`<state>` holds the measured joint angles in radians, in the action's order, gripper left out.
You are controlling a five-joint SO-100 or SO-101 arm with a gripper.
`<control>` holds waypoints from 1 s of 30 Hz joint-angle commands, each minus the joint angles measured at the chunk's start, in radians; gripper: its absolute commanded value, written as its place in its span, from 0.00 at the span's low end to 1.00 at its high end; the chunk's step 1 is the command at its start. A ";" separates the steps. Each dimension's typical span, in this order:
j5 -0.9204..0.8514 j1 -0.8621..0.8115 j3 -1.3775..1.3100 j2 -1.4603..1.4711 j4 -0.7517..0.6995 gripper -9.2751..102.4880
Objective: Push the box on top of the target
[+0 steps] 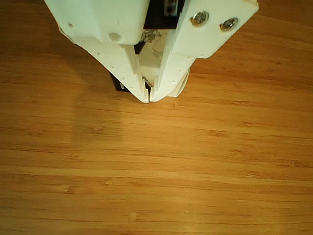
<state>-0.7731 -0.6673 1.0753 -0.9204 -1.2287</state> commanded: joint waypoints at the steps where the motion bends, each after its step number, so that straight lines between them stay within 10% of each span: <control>1: 0.005 0.009 0.025 -0.084 0.026 0.08; 30: 0.034 0.071 0.276 -0.222 0.132 0.08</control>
<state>-0.7409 -0.6105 1.3484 -1.0738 -1.1045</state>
